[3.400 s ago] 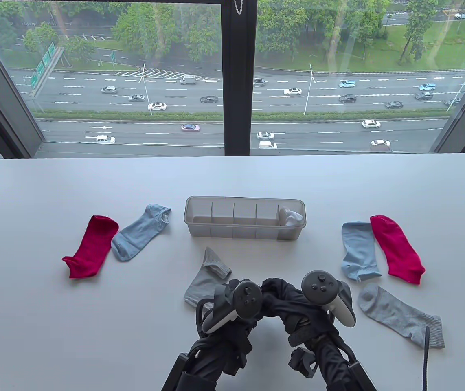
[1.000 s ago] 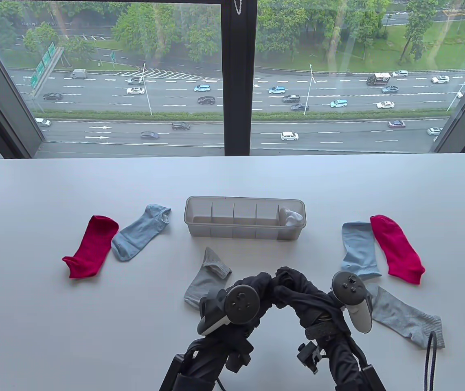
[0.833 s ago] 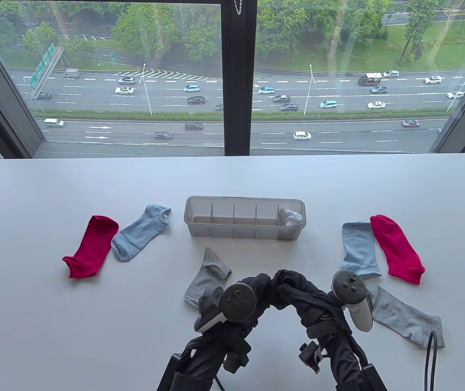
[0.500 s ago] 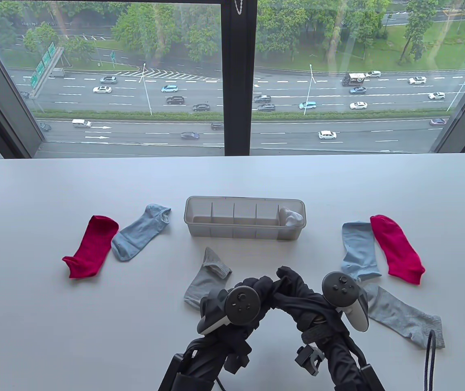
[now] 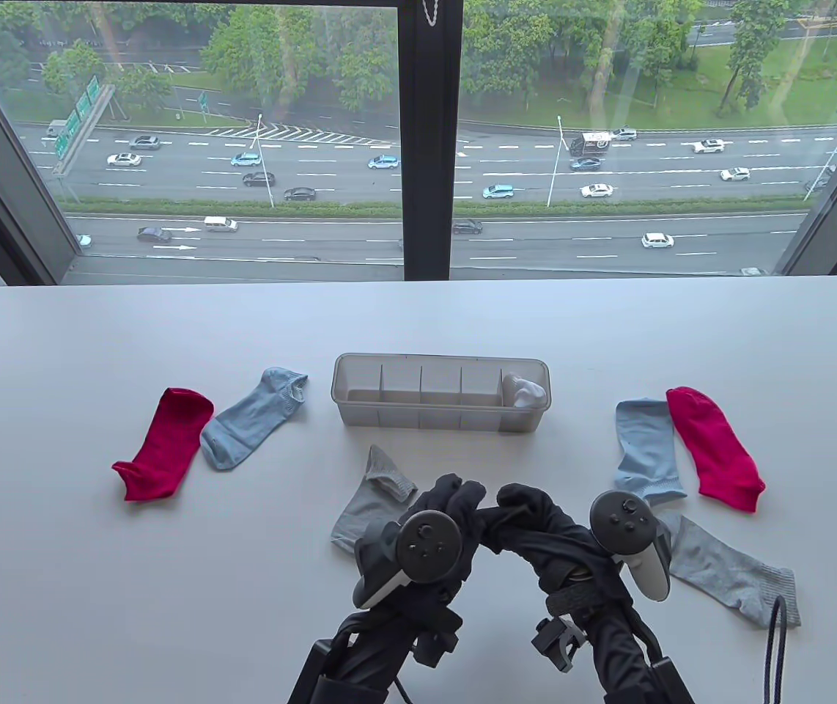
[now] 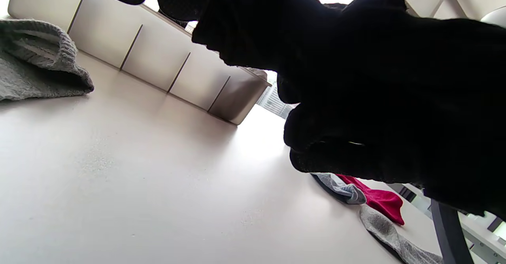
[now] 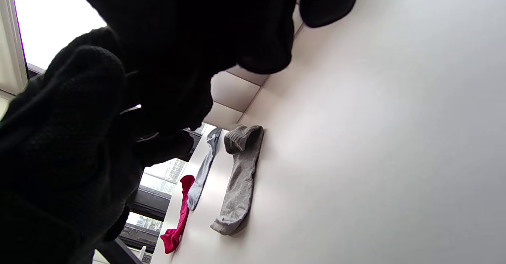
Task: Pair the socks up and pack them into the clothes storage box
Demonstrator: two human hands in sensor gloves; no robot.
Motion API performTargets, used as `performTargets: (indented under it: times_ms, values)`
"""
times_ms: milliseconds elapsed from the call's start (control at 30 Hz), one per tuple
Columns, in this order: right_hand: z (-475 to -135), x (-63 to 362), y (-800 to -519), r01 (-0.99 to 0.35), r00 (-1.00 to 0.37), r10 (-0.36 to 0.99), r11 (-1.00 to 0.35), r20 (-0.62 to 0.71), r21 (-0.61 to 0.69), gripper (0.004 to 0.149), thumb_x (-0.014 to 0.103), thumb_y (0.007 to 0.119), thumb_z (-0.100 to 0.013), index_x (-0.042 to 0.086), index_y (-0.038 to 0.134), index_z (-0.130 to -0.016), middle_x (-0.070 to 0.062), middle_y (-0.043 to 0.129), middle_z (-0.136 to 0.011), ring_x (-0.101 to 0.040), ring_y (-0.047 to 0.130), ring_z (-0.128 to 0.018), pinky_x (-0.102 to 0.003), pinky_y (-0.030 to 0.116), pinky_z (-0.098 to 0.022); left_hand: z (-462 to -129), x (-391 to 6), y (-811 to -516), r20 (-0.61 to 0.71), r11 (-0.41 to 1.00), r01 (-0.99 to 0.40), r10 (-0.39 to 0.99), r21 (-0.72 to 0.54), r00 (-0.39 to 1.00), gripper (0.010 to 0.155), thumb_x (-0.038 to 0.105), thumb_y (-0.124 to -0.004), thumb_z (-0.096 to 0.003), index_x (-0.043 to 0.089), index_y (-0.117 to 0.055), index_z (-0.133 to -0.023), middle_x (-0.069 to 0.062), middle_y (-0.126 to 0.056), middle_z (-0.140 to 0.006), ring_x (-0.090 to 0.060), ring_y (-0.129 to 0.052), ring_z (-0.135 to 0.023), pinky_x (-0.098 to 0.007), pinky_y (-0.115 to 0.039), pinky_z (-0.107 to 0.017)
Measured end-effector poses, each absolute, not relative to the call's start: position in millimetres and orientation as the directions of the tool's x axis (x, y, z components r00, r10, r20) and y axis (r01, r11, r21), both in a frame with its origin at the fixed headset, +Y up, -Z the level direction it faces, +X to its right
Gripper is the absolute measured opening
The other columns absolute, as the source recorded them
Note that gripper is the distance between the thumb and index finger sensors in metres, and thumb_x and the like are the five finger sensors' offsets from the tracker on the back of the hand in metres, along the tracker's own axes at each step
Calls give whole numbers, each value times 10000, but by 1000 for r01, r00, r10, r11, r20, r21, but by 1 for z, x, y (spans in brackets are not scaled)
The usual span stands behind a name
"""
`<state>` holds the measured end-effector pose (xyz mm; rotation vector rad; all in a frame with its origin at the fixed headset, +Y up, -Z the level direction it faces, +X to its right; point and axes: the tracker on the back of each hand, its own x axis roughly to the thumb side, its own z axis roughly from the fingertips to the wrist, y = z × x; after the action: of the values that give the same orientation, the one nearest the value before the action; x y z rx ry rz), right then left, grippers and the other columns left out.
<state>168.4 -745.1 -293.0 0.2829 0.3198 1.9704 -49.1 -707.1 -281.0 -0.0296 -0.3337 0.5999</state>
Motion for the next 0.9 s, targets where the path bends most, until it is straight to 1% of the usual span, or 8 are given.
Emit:
performTargets:
  times_ms: [100,167,233,333,367,467,767,900]
  values:
    - [-294,164,-744,-861,-312,950,-297,33,414,549,374,803,-567,436,493,-1016,-57,701,-1036,-226,811,-842,-563,538,-781,-287,-57,-723,208,719,-626,691,-302,693,661,481,-456,-534,150,-338,-1094,-259,-623,-1055,-492,-734,-903,-662,-614,-665]
    - [-294,166,-745,-858,-331,943,-317,37,405,553,361,815,-558,434,509,-1013,-61,702,-1033,-232,807,-839,-562,533,-783,-291,-58,-730,166,588,-706,802,-396,574,648,462,-483,-537,96,-470,-1072,-269,-729,-947,-471,-839,-758,-650,-671,-608]
    - [-293,167,-744,-851,-380,923,-371,50,373,575,365,808,-568,407,480,-1038,-60,688,-1060,-257,786,-887,-582,526,-773,-292,-58,-728,150,523,-786,851,-329,503,591,381,-608,-533,65,-551,-1029,-264,-741,-872,-432,-831,-672,-641,-659,-577]
    - [-289,162,-736,-777,-564,816,-577,127,253,755,390,829,-542,355,327,-1105,-112,440,-1172,-385,522,-1049,-615,442,-781,-291,-57,-716,255,705,-670,709,-231,658,569,338,-663,-520,89,-529,-1014,-236,-711,-863,-382,-806,-670,-623,-650,-593]
    - [-288,161,-731,-698,-657,728,-686,195,208,786,419,831,-531,345,306,-1111,-109,424,-1177,-379,503,-1059,-603,470,-777,-290,-56,-714,297,768,-610,639,-194,710,564,331,-670,-519,98,-528,-1013,-227,-706,-874,-376,-803,-683,-620,-649,-602]
    - [-286,157,-725,-585,-746,607,-794,275,165,784,422,847,-502,349,352,-1104,-69,509,-1165,-377,523,-1064,-590,524,-763,-286,-50,-711,341,799,-570,598,-189,725,557,293,-699,-516,116,-523,-1014,-226,-676,-904,-399,-769,-720,-636,-609,-632]
    - [-281,151,-714,-483,-809,475,-873,346,70,776,411,851,-494,296,393,-1109,-131,472,-1186,-406,485,-1072,-597,508,-763,-280,-44,-704,349,861,-496,502,-114,791,585,293,-763,-505,118,-507,-1001,-235,-706,-861,-381,-808,-683,-626,-643,-621]
    - [-285,147,-720,-519,-763,559,-829,324,210,706,364,821,-518,279,429,-1099,-85,537,-1175,-408,518,-1070,-595,531,-759,-279,-41,-701,438,809,-567,570,-154,695,585,314,-735,-511,121,-479,-1000,-215,-730,-872,-368,-841,-708,-612,-684,-629]
